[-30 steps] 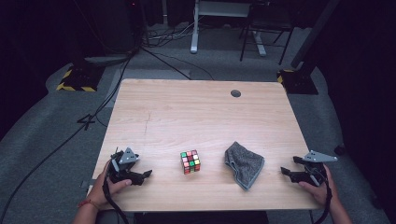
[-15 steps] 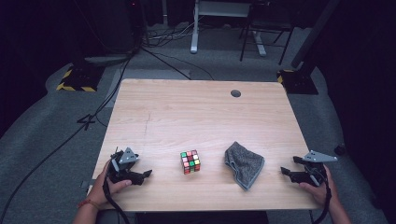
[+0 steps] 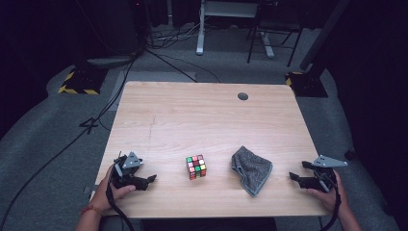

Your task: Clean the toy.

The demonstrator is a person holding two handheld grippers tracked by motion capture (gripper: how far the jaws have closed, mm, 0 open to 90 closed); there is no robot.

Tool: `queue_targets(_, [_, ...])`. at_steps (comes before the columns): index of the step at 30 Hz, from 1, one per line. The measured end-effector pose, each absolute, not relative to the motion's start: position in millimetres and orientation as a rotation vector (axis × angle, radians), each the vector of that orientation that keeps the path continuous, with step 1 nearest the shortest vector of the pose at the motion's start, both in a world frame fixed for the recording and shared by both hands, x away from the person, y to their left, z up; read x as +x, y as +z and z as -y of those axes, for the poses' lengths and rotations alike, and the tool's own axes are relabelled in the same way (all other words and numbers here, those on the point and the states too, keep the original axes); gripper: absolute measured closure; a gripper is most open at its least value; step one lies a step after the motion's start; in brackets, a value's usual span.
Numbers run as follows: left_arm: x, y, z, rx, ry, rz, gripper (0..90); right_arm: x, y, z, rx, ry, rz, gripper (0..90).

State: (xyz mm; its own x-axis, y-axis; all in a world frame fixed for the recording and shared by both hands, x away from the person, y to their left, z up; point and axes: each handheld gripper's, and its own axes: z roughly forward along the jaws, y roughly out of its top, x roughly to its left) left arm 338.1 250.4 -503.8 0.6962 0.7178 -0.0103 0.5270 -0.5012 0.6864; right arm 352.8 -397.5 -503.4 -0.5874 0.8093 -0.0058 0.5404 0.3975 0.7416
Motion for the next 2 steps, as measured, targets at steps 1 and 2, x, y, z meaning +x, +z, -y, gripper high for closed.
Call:
queue_targets(1, [338.2, -503.8, -250.3, 2.222, 0.364, -0.948, 14.7, 352.8, -503.4, 397.5, 1.166, 1.015, -2.294, 20.4])
queue_targets(2, [338.2, -503.8, -250.2, 2.221, 0.363, -0.954, 14.7, 352.8, -503.4, 397.5, 1.166, 1.014, -2.294, 20.4])
